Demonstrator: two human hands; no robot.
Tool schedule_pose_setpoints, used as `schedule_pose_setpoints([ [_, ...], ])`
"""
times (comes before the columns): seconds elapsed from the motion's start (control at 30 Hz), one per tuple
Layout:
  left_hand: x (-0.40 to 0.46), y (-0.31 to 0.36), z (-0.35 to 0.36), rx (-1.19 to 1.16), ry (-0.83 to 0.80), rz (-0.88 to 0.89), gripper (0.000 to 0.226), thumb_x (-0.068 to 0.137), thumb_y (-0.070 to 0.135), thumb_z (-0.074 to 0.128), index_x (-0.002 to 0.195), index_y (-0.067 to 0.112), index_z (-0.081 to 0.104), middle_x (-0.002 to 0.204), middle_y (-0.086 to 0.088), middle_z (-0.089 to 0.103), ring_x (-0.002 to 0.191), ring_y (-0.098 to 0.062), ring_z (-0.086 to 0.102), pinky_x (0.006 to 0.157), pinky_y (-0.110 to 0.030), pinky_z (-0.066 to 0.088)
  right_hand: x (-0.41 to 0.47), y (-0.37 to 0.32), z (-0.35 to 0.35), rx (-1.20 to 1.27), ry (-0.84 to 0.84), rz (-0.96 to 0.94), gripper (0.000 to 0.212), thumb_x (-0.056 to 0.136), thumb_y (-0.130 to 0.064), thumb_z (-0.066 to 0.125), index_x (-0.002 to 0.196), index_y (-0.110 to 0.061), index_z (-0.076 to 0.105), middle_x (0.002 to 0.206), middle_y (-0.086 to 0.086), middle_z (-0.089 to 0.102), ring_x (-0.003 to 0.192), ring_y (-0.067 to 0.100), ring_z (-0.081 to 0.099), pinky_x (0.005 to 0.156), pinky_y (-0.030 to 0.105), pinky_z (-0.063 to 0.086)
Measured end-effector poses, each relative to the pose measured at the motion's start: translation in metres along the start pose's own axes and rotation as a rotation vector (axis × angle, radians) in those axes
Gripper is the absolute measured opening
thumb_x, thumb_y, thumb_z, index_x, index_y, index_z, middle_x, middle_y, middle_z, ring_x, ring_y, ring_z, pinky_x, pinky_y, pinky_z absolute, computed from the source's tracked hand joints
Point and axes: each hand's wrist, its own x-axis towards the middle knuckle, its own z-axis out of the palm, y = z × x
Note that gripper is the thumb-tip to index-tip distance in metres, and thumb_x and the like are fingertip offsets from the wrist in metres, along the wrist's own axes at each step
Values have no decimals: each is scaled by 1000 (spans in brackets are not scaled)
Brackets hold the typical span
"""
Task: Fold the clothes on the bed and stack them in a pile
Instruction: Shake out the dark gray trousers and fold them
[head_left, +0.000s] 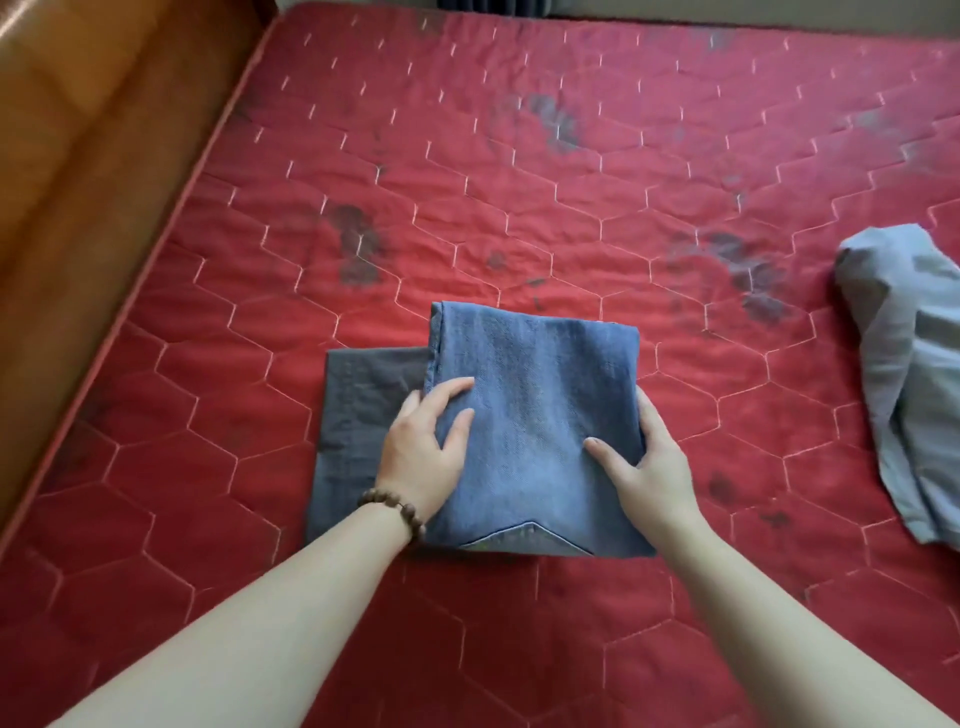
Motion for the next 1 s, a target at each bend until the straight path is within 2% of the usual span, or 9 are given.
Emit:
schedule_pose_setpoints([
  [0.1, 6, -35, -43, 54, 71, -20, 33, 91, 14, 61, 120, 26, 64, 107, -4, 60, 95, -7, 56, 88, -3, 32, 2, -21, 53, 14, -35, -36, 75, 81, -24, 72, 141, -47, 33, 107, -60, 41, 100, -33, 41, 80, -8, 29],
  [0.23, 0, -83, -67, 118, 101, -102, 38, 89, 18, 62, 124, 32, 60, 103, -1, 55, 96, -15, 59, 87, -6, 33, -1, -30, 102, -55, -76, -13, 78, 83, -28, 71, 142, -52, 26, 106, -51, 51, 100, -22, 49, 81, -3, 34],
  [0.3, -6, -108, -64, 221, -25, -222, 49, 90, 28, 61, 136, 38, 48, 114, -6, 48, 109, -24, 53, 96, -19, 35, -7, -26, 119, -175, -125, 27, 82, 84, -32, 68, 148, -46, 19, 131, -25, 50, 119, 2, 47, 95, 17, 39],
  [0.37, -12, -126, -57, 351, -142, -317, 60, 90, 40, 58, 143, 47, 31, 130, -13, 38, 124, -31, 41, 108, -35, 33, -11, -19, 129, -443, -93, 90, 88, 83, -45, 66, 151, -39, 11, 145, 1, 35, 132, 20, 33, 105, 38, 34],
  [0.43, -15, -133, -51, 370, -133, -319, 64, 88, 46, 57, 143, 53, 26, 137, -16, 33, 128, -34, 35, 110, -40, 30, -12, -13, 133, -556, -2, 135, 91, 80, -61, 61, 152, -39, 9, 148, 6, 28, 135, 25, 27, 106, 46, 30],
  [0.6, -13, -139, -51, 361, -104, -295, 64, 86, 55, 55, 141, 59, 23, 126, -12, 38, 120, -33, 41, 106, -41, 35, -9, -3, 137, -476, -60, 128, 86, 81, -64, 56, 149, -47, 4, 118, 0, 42, 114, 24, 45, 84, 40, 44],
  [0.73, -13, -136, -50, 528, -192, -332, 64, 88, 65, 38, 141, 62, 2, 105, -5, 37, 109, -32, 47, 96, -43, 38, -5, 1, 142, -573, -122, 133, 83, 87, -65, 45, 150, -41, -3, 120, 6, 48, 104, 30, 56, 70, 35, 39],
  [0.87, 0, -134, -52, 735, -378, -360, 64, 89, 70, 17, 128, 61, -33, 127, -15, 42, 116, -33, 47, 95, -45, 37, -4, -2, 144, -741, -142, 139, 82, 90, -66, 35, 152, -30, -6, 123, 8, 48, 103, 33, 58, 71, 38, 41],
  [1.0, 6, -128, -57, 820, -451, -402, 60, 88, 72, 11, 122, 60, -37, 133, -15, 42, 116, -33, 49, 93, -45, 36, 1, -9, 142, -893, -204, 205, 83, 90, -70, 27, 152, -27, -9, 133, 10, 44, 114, 33, 53, 88, 42, 42],
])
